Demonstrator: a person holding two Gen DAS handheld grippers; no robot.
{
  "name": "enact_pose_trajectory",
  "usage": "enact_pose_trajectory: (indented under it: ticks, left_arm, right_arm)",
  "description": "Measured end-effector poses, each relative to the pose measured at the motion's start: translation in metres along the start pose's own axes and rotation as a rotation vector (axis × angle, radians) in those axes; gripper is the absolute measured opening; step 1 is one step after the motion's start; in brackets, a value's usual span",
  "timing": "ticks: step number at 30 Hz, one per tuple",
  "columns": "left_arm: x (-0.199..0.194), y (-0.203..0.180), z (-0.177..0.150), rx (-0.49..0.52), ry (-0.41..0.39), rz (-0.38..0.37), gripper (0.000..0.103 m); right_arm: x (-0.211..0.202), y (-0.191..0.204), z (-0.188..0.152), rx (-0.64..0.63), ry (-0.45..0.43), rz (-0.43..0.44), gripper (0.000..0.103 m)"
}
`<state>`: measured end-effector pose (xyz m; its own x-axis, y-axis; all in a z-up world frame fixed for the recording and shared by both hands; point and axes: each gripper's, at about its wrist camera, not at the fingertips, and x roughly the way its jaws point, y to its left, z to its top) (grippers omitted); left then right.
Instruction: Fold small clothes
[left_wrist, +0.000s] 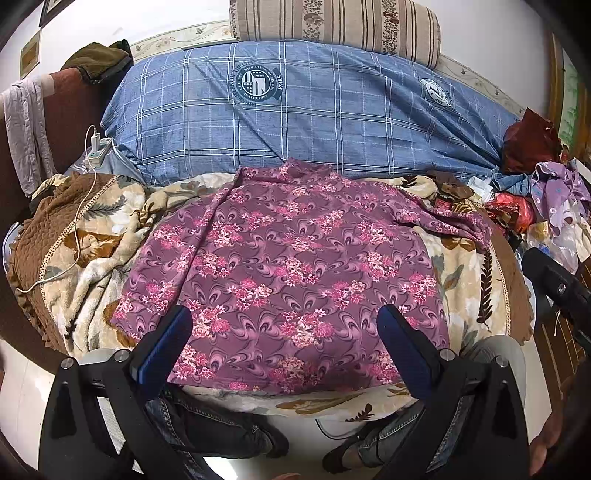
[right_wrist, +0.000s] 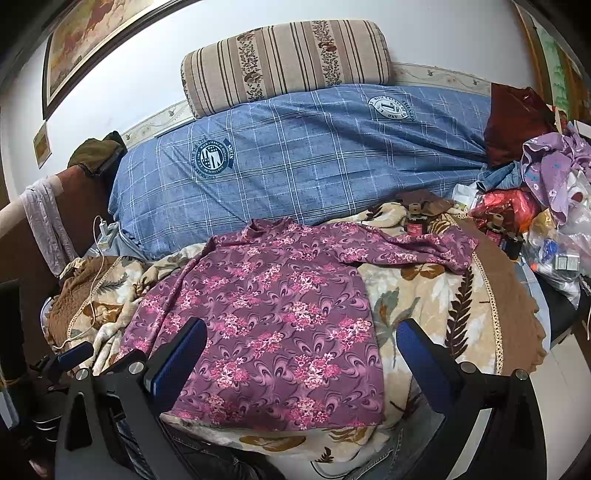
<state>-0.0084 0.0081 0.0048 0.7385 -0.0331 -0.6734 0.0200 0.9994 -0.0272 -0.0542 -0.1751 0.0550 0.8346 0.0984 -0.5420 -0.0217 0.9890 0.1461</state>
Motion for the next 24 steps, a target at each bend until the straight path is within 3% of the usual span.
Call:
enact_pose_trajectory:
  ticks: [24]
  left_arm:
    - [-0.0010,-0.0015,-0.0004,-0.001,0.000,-0.002,0.101]
  right_arm:
    - [0.0004,-0.0003,-0.0004,0.000,-0.001,0.001,0.103]
